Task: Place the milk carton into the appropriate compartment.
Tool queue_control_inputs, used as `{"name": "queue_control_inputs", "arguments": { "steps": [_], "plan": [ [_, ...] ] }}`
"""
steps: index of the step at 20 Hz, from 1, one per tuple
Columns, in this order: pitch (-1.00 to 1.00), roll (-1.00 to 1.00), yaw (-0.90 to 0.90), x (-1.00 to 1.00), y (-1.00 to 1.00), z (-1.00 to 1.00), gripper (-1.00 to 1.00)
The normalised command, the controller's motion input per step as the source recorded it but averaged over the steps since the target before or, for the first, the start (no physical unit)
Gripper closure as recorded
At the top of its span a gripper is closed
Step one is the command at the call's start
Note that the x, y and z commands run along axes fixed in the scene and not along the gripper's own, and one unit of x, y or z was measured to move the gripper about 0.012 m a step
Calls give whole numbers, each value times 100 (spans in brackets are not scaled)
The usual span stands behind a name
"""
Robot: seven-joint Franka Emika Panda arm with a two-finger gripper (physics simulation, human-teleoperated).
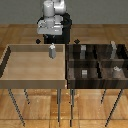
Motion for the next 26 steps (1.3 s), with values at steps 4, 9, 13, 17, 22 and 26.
{"name": "queue_control_inputs", "arguments": {
  "steps": [4, 9, 13, 17, 22, 26],
  "plan": [
    [0, 0, 0, 0, 0, 0, -100],
    [0, 0, 0, 0, 0, 0, -100],
    [0, 0, 4, 0, 0, 0, -100],
    [0, 0, 62, 0, 0, 0, -100],
    [0, 0, 61, 0, 0, 0, -100],
    [0, 0, 8, 0, -25, 0, -100]
  ]
}}
